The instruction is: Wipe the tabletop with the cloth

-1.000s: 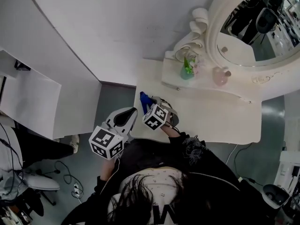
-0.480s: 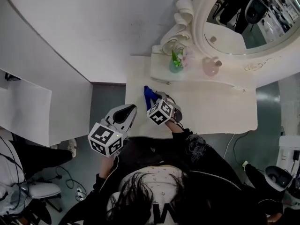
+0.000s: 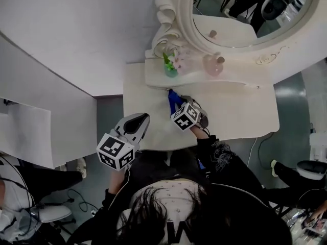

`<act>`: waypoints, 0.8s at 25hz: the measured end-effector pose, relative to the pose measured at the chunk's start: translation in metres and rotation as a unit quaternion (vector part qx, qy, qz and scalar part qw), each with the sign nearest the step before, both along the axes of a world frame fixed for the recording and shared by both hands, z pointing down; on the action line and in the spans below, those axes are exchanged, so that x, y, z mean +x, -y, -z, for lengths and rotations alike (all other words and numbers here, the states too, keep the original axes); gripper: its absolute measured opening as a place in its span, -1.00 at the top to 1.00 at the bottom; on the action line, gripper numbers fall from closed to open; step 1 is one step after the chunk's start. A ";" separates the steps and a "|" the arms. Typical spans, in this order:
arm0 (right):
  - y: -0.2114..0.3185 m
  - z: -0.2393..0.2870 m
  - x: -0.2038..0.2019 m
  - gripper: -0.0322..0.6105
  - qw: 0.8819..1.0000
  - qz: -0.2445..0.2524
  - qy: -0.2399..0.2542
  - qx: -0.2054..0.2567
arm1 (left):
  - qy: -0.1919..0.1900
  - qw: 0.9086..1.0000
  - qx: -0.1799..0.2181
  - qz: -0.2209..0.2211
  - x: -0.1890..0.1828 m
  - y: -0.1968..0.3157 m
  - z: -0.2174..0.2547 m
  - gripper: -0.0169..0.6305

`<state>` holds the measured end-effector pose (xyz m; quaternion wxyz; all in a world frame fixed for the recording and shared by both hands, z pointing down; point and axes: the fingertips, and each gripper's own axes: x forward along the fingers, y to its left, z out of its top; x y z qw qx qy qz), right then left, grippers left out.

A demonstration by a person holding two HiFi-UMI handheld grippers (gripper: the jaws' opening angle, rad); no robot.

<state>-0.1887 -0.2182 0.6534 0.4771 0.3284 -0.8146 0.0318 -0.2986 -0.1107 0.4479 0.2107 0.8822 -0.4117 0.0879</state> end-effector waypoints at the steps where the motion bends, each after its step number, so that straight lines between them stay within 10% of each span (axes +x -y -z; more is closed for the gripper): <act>1: 0.003 0.000 0.013 0.66 1.000 -0.006 -0.001 0.000 | 0.001 1.000 -0.001 -0.002 0.009 0.002 0.000 0.96; 20: 0.045 0.001 0.278 0.66 0.994 -0.101 0.035 -0.001 | 0.024 0.997 -0.009 -0.071 0.242 0.039 0.000 0.96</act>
